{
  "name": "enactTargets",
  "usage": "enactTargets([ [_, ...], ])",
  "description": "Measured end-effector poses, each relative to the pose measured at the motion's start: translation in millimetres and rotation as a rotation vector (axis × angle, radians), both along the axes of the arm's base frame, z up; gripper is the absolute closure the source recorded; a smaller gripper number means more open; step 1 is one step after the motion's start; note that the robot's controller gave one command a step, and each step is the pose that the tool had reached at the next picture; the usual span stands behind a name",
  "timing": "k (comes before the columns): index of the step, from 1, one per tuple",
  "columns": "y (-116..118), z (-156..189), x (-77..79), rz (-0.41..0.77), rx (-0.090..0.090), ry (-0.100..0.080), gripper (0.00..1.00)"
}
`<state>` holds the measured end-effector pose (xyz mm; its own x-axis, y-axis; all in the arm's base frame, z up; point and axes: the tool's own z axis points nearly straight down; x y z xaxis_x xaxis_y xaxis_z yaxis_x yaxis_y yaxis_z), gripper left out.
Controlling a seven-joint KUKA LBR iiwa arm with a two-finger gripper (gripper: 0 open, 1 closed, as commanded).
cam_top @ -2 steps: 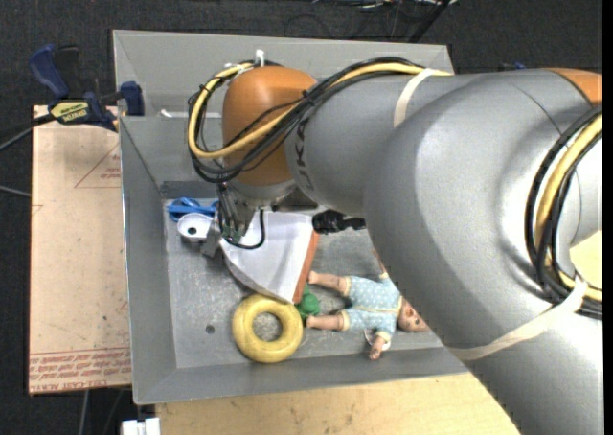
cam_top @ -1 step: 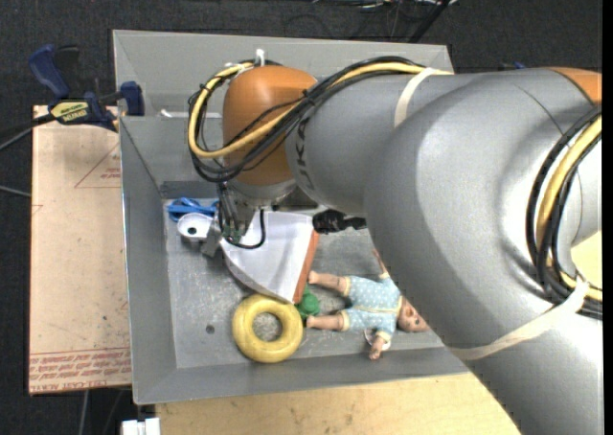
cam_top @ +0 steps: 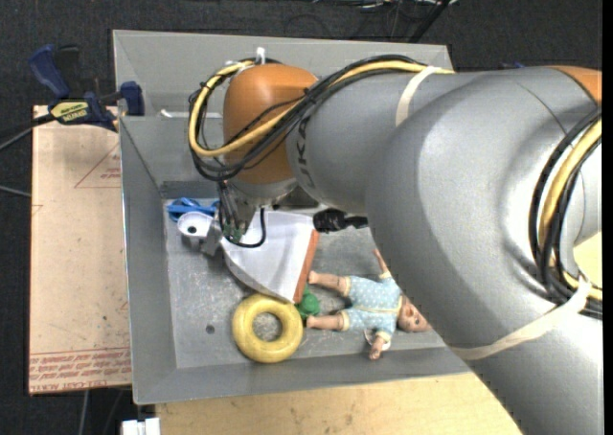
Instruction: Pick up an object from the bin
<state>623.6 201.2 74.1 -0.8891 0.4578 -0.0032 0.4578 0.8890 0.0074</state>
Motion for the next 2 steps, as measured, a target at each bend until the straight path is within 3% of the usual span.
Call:
enactTargets([
  [2,0,21,-1.1,0.000,-0.001,0.004,1.00],
])
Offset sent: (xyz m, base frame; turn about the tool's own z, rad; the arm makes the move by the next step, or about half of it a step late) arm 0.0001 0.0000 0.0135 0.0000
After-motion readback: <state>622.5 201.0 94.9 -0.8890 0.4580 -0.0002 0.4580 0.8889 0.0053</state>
